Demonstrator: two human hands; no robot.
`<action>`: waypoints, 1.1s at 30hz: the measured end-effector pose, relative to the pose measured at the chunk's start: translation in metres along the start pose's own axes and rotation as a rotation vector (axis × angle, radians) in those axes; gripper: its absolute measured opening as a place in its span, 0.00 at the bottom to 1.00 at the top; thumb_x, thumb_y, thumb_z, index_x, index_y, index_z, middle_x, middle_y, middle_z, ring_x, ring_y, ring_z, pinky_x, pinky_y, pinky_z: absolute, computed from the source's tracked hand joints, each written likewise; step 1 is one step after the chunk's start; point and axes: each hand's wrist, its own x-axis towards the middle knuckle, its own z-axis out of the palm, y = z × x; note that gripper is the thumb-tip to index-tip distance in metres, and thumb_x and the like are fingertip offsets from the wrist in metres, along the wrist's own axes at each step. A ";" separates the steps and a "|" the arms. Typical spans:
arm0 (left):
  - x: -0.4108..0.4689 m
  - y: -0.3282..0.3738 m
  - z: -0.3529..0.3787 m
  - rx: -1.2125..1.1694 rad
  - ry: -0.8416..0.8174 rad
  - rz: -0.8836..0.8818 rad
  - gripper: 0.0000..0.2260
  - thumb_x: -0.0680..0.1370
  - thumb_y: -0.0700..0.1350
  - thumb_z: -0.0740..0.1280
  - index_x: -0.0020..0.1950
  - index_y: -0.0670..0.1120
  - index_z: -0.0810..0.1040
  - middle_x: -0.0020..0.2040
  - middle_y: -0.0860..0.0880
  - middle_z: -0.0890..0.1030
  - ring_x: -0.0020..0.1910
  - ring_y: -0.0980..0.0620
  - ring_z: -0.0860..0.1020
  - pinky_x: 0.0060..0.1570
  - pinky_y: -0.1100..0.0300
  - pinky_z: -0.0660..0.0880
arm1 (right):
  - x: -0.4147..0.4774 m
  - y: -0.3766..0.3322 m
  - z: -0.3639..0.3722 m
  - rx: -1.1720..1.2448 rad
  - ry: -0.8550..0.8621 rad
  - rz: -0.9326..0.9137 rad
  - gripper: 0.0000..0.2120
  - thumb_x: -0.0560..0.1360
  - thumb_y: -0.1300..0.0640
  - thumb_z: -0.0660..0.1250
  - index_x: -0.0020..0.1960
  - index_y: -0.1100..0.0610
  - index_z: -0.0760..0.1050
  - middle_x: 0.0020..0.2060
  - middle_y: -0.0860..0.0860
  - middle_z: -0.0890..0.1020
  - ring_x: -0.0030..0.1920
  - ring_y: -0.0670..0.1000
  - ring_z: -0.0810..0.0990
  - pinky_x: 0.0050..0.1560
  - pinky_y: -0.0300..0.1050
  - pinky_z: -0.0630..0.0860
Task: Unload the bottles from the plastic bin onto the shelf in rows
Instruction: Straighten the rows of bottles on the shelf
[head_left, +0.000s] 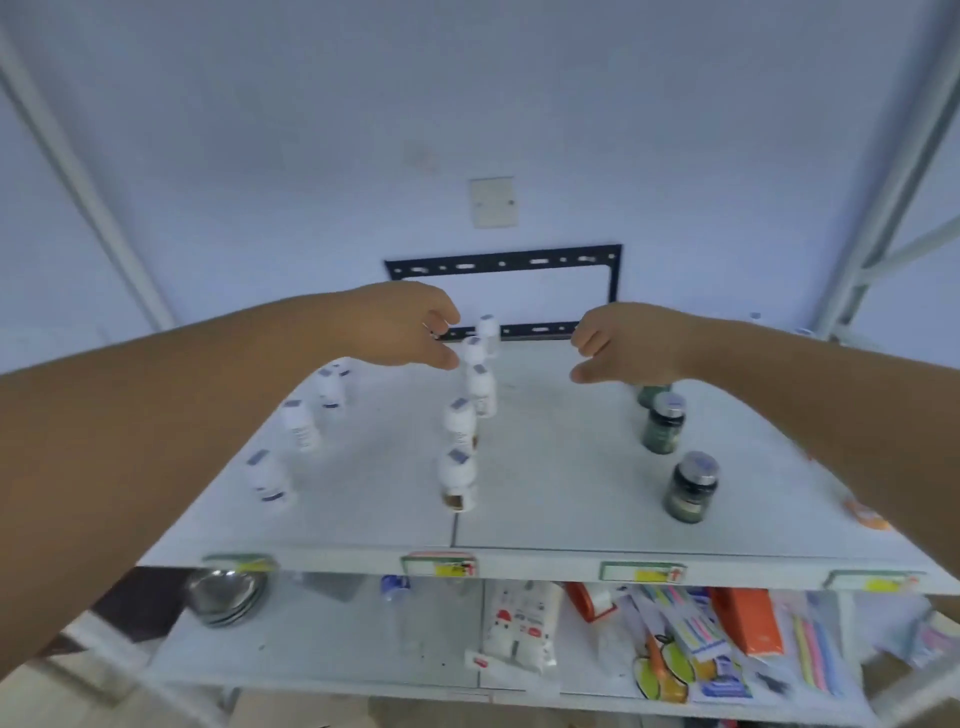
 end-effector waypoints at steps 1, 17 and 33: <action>-0.017 -0.018 -0.006 -0.033 0.010 -0.035 0.26 0.73 0.57 0.74 0.69 0.54 0.73 0.63 0.58 0.78 0.60 0.55 0.77 0.60 0.59 0.72 | 0.002 -0.022 0.006 0.001 -0.014 -0.026 0.21 0.72 0.46 0.70 0.48 0.66 0.76 0.43 0.62 0.81 0.45 0.63 0.81 0.52 0.53 0.79; -0.227 -0.342 -0.053 -0.236 0.210 -0.262 0.15 0.71 0.57 0.76 0.56 0.60 0.78 0.54 0.60 0.81 0.51 0.60 0.81 0.51 0.62 0.77 | 0.088 -0.308 0.102 0.041 0.000 -0.127 0.24 0.72 0.44 0.71 0.59 0.61 0.77 0.53 0.56 0.83 0.46 0.57 0.81 0.53 0.49 0.78; -0.059 -0.396 0.047 -0.423 0.045 -0.096 0.16 0.73 0.55 0.74 0.59 0.58 0.76 0.55 0.62 0.79 0.55 0.65 0.77 0.47 0.69 0.73 | 0.241 -0.242 0.164 0.147 -0.138 0.116 0.20 0.74 0.48 0.73 0.63 0.50 0.73 0.53 0.46 0.81 0.49 0.49 0.82 0.42 0.38 0.77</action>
